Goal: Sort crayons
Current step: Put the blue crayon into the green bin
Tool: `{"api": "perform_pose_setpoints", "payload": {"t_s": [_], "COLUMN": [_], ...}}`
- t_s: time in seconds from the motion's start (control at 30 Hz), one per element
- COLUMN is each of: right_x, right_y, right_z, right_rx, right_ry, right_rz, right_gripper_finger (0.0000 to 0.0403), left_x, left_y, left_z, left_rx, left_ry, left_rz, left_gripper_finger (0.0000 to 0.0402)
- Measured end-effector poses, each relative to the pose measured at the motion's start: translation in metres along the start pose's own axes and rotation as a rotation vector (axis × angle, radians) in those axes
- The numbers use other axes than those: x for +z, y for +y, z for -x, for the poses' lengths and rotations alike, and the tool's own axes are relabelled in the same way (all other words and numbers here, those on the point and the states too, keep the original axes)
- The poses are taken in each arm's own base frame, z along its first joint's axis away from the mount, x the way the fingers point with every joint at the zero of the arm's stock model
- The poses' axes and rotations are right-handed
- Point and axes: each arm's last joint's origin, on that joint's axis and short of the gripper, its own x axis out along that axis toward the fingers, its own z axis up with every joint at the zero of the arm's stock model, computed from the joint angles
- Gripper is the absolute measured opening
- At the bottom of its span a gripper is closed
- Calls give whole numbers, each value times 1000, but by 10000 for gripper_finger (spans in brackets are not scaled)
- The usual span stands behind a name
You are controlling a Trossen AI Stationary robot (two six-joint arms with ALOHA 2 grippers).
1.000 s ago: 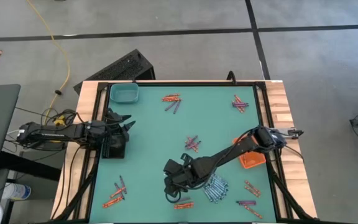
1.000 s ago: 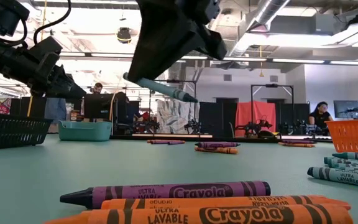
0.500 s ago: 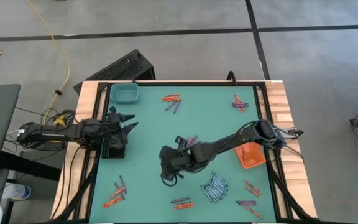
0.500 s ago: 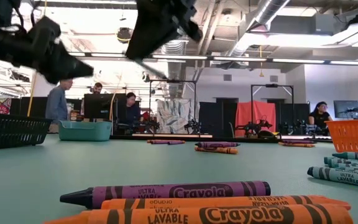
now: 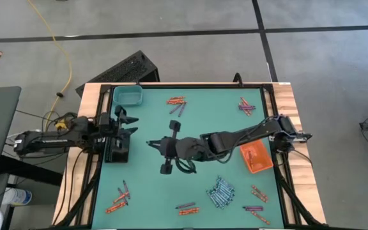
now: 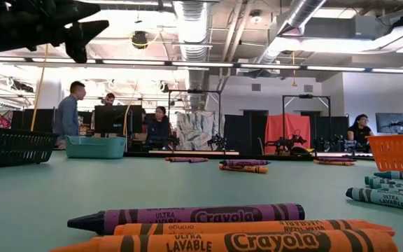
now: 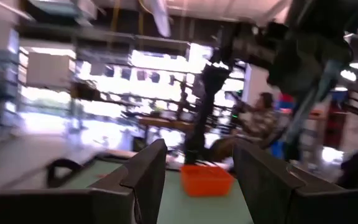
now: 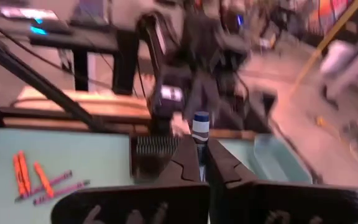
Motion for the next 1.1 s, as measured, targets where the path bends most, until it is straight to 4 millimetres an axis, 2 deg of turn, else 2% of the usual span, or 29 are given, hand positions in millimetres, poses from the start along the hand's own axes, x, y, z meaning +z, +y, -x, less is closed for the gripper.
{"api": "perform_pose_setpoints", "payload": {"t_s": [0.33,0.47,0.73,1.1], "right_x": [6,6,5,3], "right_y": [-18,-23,-36,-41], "right_z": [-10,-12,-18,-21], "right_rx": [-12,-9,-10,-7], "right_ry": [-76,-81,-90,-76], "right_rz": [28,27,6,0], "right_gripper_finger": [0,0,0,0], "left_x": [2,0,4,5], "left_y": [-2,-3,-9,-20], "left_z": [-12,-21,-42,-68], "left_rx": [-125,-145,-185,-195], "left_ry": [-52,-8,0,29], "left_rz": [99,106,37,-74], "left_gripper_finger": [176,176,176,176]}}
